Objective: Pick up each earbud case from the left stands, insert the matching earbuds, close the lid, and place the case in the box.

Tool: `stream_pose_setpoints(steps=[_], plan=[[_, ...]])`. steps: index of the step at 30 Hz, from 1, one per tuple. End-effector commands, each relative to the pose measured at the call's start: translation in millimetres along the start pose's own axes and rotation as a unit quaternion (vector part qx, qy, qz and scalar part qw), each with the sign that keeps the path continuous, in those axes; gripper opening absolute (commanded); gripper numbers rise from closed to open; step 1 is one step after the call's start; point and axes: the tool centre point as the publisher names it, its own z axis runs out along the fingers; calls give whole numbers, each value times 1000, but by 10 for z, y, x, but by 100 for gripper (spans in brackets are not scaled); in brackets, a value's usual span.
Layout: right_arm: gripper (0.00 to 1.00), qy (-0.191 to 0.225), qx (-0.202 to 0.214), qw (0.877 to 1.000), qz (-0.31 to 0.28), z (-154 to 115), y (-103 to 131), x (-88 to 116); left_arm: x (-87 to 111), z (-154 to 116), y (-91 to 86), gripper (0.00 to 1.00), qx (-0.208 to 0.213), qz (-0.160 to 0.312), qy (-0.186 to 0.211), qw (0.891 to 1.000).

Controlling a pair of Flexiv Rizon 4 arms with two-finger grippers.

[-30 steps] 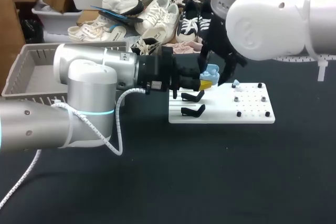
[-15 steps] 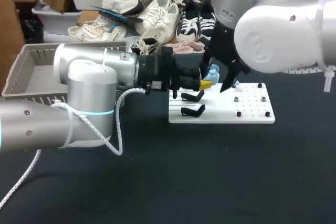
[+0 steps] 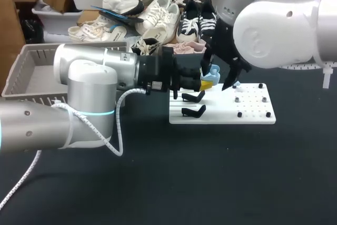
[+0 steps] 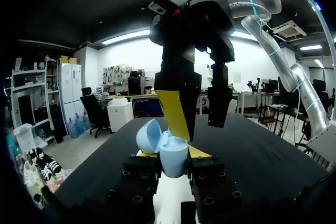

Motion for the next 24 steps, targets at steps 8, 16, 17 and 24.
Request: stream_pose_setpoints(steps=[8, 16, 17, 24], plan=[[64, -3, -1, 1000, 1, -35, -25, -11, 3, 3, -9, 0, -2, 0, 0, 1000], [64, -3, -2, 1000, 0, -38, -26, -9, 3, 3, -9, 0, -2, 0, 0, 1000], [64, -3, -2, 1000, 0, -43, -25, -8, 3, 3, -9, 0, -2, 0, 0, 1000], [66, -4, -4, 1000, -7, -64, -2, 36, 3, 3, -9, 0, -2, 0, 0, 1000]])
